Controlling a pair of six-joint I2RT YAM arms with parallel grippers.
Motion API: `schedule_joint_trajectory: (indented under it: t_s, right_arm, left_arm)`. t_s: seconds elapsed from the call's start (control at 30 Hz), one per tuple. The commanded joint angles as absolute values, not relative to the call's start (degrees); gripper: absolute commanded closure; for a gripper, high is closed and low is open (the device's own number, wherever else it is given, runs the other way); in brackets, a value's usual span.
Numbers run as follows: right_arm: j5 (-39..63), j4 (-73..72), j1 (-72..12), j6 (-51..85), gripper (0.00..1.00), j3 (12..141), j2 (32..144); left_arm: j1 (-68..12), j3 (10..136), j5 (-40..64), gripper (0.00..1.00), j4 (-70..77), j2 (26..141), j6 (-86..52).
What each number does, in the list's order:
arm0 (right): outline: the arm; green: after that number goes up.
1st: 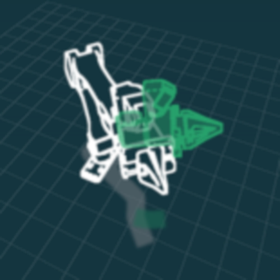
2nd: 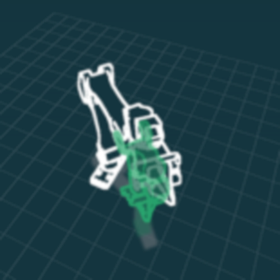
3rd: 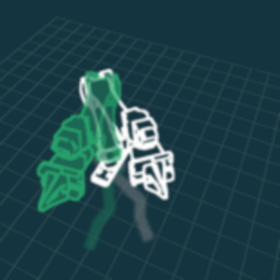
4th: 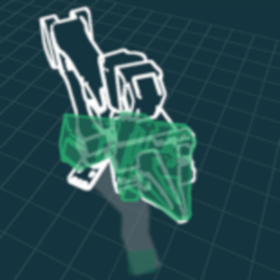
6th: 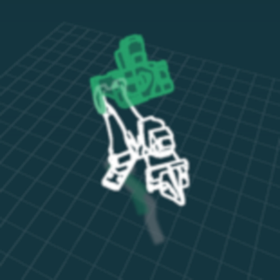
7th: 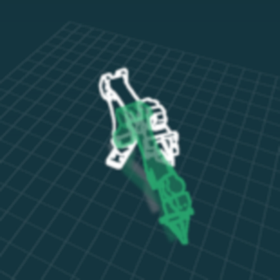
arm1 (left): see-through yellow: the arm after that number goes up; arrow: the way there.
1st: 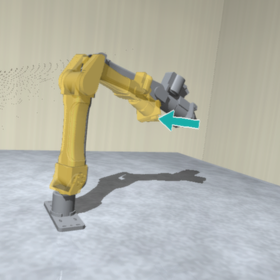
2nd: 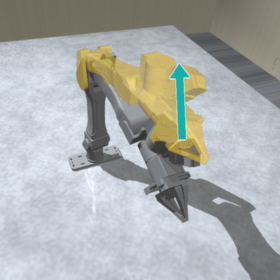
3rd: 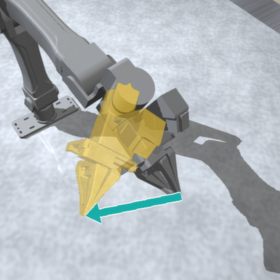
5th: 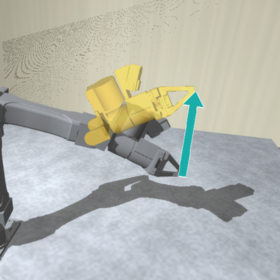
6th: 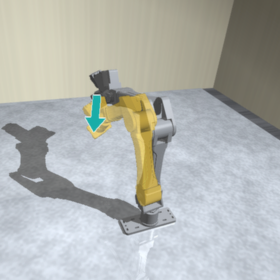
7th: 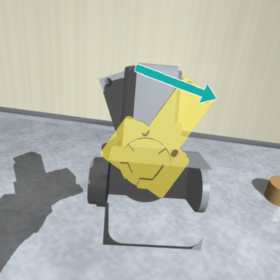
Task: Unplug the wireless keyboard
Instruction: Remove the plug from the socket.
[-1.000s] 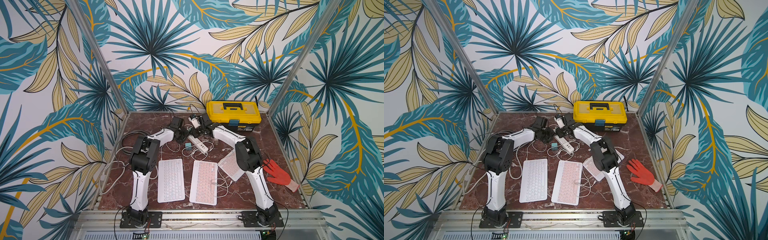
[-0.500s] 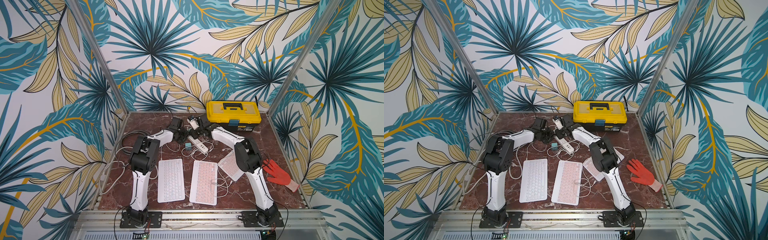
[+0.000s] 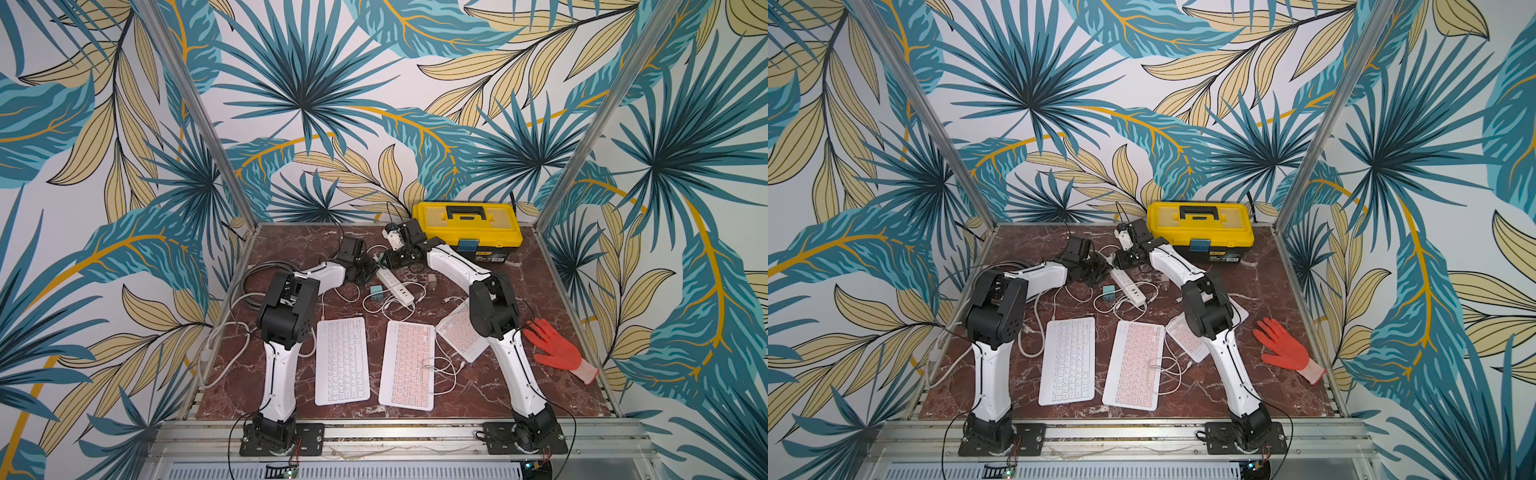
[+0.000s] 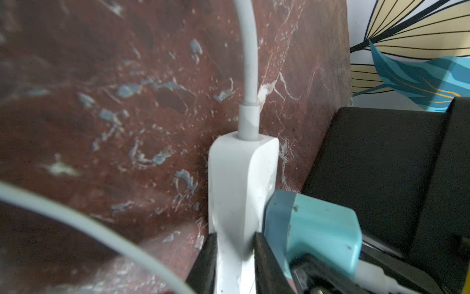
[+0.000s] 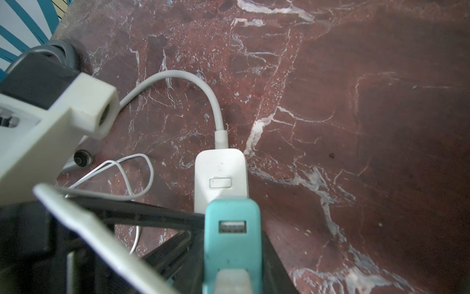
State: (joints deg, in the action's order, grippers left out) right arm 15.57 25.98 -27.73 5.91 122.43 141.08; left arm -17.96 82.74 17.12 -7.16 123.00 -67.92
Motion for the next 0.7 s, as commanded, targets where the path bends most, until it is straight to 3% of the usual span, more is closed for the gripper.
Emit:
schedule_joint_trajectory:
  t_s: [0.0,0.4,0.67]
  right_arm:
    - [13.16,25.51,-29.77,3.56,0.80,124.62,139.41]
    - [3.09,32.42,-34.36,-11.82,0.80,130.85,140.79]
    - [6.93,3.40,-34.55,-7.04,0.83,103.87,130.04]
  left_arm:
    - [-17.93,80.41,16.12,0.74,-16.09,126.37,-67.07]
    - [-18.38,79.50,17.23,0.74,-16.17,127.65,-67.21]
    - [-16.56,77.95,17.22,0.74,-16.11,127.51,-67.84]
